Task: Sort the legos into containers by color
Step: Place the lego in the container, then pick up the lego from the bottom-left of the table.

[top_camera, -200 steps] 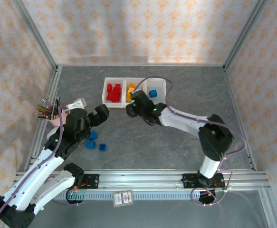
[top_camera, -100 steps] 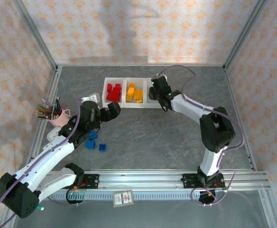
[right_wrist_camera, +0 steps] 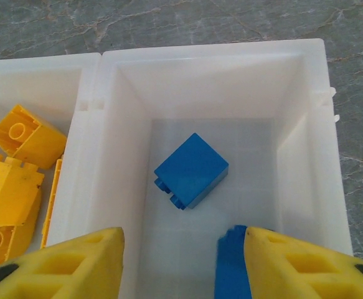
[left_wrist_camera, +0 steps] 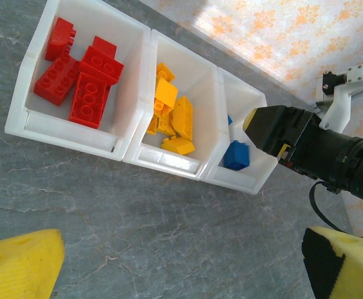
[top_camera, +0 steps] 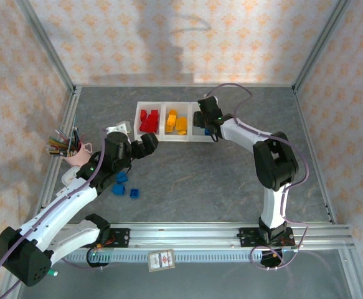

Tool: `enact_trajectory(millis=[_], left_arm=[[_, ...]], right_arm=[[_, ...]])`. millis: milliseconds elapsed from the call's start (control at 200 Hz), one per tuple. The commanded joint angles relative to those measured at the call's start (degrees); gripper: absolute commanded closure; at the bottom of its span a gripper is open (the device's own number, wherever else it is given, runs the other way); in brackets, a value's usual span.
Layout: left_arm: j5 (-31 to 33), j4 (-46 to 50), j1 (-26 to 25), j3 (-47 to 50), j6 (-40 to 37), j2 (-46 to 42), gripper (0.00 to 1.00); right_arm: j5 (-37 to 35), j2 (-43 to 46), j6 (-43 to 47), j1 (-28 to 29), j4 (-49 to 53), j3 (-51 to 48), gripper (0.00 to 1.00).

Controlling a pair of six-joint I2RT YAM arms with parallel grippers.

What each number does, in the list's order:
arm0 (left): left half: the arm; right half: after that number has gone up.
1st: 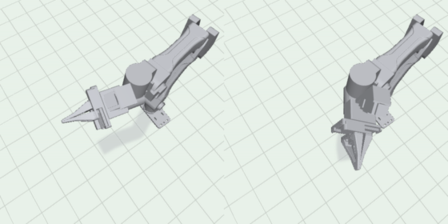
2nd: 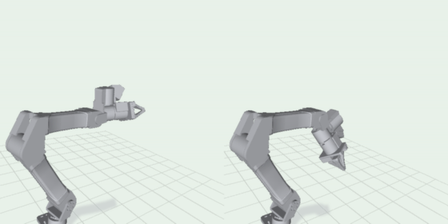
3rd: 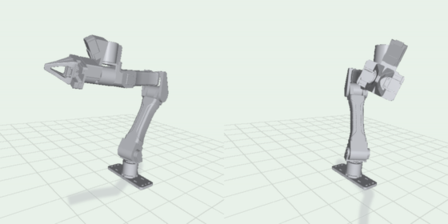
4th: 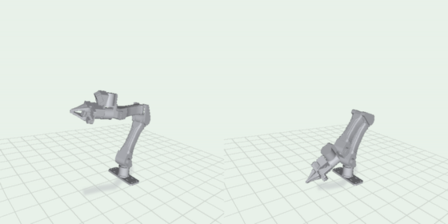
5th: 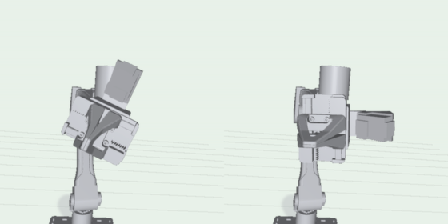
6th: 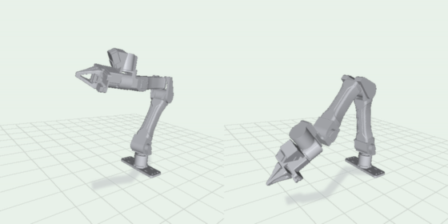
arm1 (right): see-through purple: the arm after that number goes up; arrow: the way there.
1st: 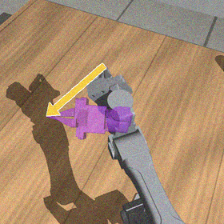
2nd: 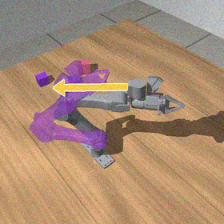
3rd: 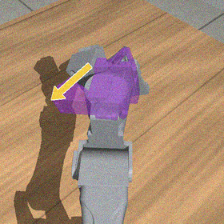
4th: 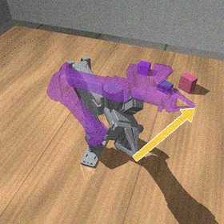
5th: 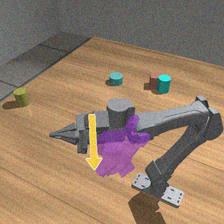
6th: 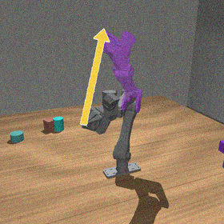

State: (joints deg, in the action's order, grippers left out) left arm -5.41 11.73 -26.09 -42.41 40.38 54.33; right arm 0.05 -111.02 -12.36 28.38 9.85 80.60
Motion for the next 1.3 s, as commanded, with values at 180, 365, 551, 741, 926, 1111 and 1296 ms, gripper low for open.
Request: enact_trajectory(millis=[180, 365, 551, 741, 926, 1111, 1296], left_arm=[[4.62, 2.65, 0.53, -0.99, -0.4, -4.33, 0.01], [7.67, 7.12, 0.51, -1.33, -0.21, -7.8, 0.01], [9.93, 12.45, 0.52, -1.73, 0.45, -10.65, 0.01], [11.93, 17.82, 0.52, -1.51, 2.3, -14.16, 0.01], [14.17, 23.26, 0.59, -1.55, 4.4, -17.83, 0.01], [16.56, 28.55, 0.55, -2.59, 6.22, -20.54, 0.01], [18.51, 31.88, 0.52, -2.94, 7.68, -22.31, 0.01]], right_arm=[[0.9, 7.13, 0.67, 5.47, 0.75, -2.74, 0.42], [1.81, 10.46, 1.14, 11.43, 0.38, -6.32, 0.37], [4.86, 12.9, 1.93, 17.45, -2.24, -10.39, 0.31], [8.22, 13.62, 4.43, 24.21, -6.26, -14.95, 0.24], [13.37, 12.61, 6.35, 30.61, -12.97, -19.41, 0.21], [14.42, 9.29, 9.09, 37.61, -18.82, -20.51, 0.18], [12.29, 2.9, 11.61, 41.46, -19.77, -16.33, 0.16]])
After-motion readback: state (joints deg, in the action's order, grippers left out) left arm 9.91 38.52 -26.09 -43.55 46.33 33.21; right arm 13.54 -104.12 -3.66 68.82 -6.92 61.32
